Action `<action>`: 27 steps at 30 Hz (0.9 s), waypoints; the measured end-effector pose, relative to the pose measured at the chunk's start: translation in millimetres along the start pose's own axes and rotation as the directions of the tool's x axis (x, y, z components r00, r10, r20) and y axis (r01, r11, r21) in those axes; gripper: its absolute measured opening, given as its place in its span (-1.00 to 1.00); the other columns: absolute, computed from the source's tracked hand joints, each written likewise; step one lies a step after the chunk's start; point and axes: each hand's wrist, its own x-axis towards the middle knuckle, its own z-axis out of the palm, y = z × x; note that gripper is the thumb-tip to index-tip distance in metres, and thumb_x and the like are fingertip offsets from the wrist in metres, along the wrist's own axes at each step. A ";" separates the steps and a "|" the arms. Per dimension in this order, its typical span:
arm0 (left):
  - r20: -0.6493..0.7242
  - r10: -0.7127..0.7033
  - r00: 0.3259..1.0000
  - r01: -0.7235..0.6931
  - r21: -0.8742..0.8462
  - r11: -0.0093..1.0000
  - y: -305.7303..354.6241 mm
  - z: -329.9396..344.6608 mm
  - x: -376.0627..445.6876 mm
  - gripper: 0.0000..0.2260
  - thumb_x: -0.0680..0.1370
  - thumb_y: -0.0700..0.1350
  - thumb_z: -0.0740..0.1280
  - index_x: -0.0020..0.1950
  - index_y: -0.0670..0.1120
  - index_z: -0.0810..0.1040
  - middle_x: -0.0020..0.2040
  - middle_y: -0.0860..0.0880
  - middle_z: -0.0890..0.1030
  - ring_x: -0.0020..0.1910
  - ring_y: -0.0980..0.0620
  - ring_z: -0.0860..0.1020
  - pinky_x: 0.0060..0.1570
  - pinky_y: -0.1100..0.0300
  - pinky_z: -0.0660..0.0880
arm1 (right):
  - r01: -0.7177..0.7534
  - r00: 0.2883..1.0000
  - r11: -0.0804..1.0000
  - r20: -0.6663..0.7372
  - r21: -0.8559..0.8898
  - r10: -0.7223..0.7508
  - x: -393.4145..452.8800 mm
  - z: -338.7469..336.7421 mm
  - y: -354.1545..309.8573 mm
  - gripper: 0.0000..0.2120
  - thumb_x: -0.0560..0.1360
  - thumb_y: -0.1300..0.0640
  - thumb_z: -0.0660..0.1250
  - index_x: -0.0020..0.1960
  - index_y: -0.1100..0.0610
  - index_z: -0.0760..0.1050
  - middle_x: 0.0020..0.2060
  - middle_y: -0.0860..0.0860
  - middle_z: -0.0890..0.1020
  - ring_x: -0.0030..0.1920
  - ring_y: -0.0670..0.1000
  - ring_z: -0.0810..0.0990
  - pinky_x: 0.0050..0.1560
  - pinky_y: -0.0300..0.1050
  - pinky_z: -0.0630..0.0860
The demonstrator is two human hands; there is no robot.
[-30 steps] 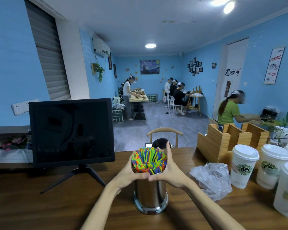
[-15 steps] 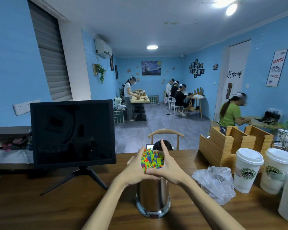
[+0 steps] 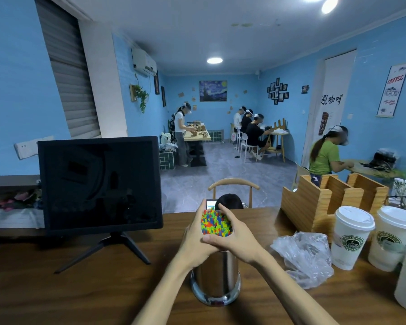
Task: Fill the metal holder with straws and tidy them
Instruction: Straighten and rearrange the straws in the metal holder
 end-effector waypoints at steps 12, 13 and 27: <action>-0.102 -0.069 0.992 0.071 0.014 0.997 -7.0 4.2 -1.2 0.08 0.22 0.12 0.62 0.52 0.49 -0.01 0.40 0.14 0.48 0.39 0.02 0.39 0.37 0.00 0.44 | 0.050 0.998 0.997 0.027 -0.062 -0.049 4.4 -3.1 5.4 0.05 0.23 -0.49 0.50 0.58 -0.20 0.17 0.34 -0.24 0.48 0.30 -0.21 0.50 0.34 -0.17 0.48; -0.098 -0.074 0.992 0.076 0.014 0.997 -5.6 4.7 -0.9 0.08 0.24 0.12 0.62 0.52 0.50 -0.02 0.41 0.15 0.46 0.39 0.03 0.39 0.38 -0.02 0.44 | 0.054 0.998 0.996 0.021 -0.068 -0.053 4.8 -3.4 6.9 0.05 0.22 -0.51 0.49 0.58 -0.20 0.18 0.34 -0.23 0.48 0.30 -0.20 0.50 0.34 -0.15 0.48; -0.042 -0.025 0.999 0.023 -0.044 0.999 4.8 0.7 -1.2 0.02 0.31 -0.09 0.65 0.56 0.36 0.11 0.45 0.14 0.42 0.36 0.10 0.51 0.31 0.01 0.53 | 0.057 0.998 0.998 0.016 -0.019 -0.056 6.7 -3.9 9.3 0.17 0.14 -0.52 0.52 0.60 -0.10 0.20 0.38 -0.22 0.48 0.32 -0.18 0.50 0.38 -0.07 0.48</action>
